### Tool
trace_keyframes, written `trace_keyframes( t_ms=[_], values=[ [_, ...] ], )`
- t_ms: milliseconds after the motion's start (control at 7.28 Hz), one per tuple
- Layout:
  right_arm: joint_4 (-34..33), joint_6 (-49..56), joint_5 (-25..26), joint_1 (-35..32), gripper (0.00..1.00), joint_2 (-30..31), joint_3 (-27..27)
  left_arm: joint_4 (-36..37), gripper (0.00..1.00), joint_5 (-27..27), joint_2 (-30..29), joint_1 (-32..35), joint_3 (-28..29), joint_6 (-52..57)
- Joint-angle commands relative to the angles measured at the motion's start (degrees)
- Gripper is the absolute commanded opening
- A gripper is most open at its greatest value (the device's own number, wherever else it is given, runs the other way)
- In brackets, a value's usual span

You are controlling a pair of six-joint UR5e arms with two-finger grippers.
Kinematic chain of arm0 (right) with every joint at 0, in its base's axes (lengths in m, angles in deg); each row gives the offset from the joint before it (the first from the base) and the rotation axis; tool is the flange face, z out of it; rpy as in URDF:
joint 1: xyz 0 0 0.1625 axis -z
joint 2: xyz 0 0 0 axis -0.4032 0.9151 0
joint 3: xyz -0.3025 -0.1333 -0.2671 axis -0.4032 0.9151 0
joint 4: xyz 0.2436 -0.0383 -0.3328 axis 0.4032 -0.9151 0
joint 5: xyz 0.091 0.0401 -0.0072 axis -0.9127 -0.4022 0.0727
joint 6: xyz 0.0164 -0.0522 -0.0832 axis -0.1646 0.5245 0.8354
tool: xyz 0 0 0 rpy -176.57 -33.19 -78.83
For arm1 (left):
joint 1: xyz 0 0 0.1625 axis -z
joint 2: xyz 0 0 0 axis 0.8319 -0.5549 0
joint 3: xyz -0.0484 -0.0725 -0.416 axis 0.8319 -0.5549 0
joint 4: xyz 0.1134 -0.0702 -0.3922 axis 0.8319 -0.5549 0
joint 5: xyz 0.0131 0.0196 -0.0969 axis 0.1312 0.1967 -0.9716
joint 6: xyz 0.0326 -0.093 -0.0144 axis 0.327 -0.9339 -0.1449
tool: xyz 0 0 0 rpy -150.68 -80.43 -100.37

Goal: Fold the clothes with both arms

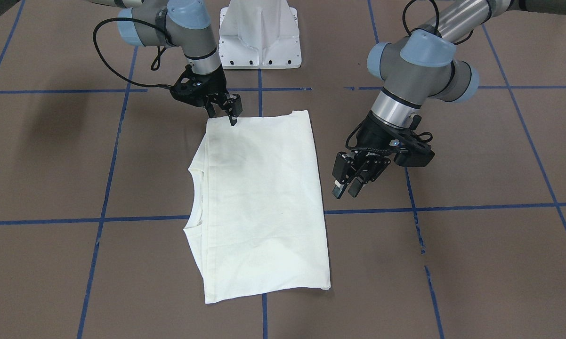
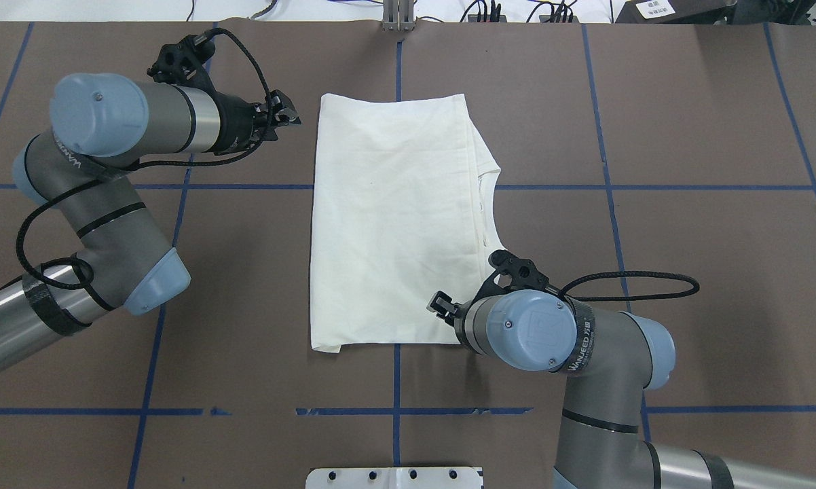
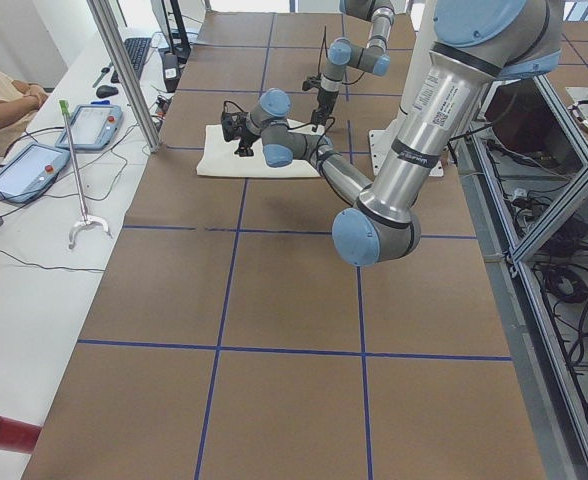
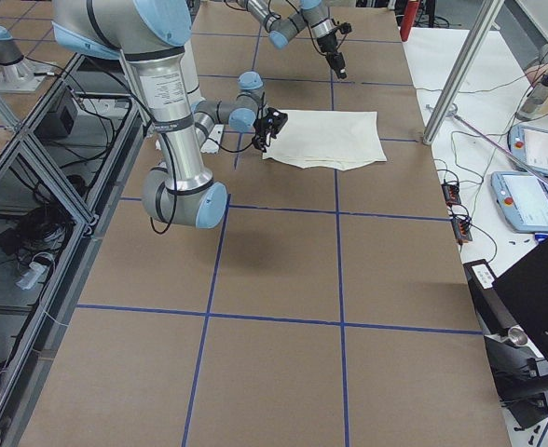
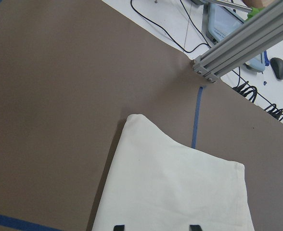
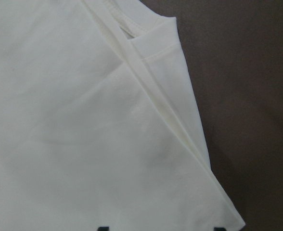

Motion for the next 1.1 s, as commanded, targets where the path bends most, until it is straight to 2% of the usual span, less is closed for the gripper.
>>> trace_keyframes(
  t_ms=[0, 961],
  values=[
    [0.9, -2.4, 0.4, 0.0, 0.74, 0.2, 0.5, 0.0, 0.54, 0.1, 0.0, 0.0, 0.3, 0.0],
    [0.3, -2.4, 1.7, 0.1, 0.73, 1.3, 1.1, -0.1, 0.54, 0.3, 0.7, -0.3, 0.2, 0.0]
  ],
)
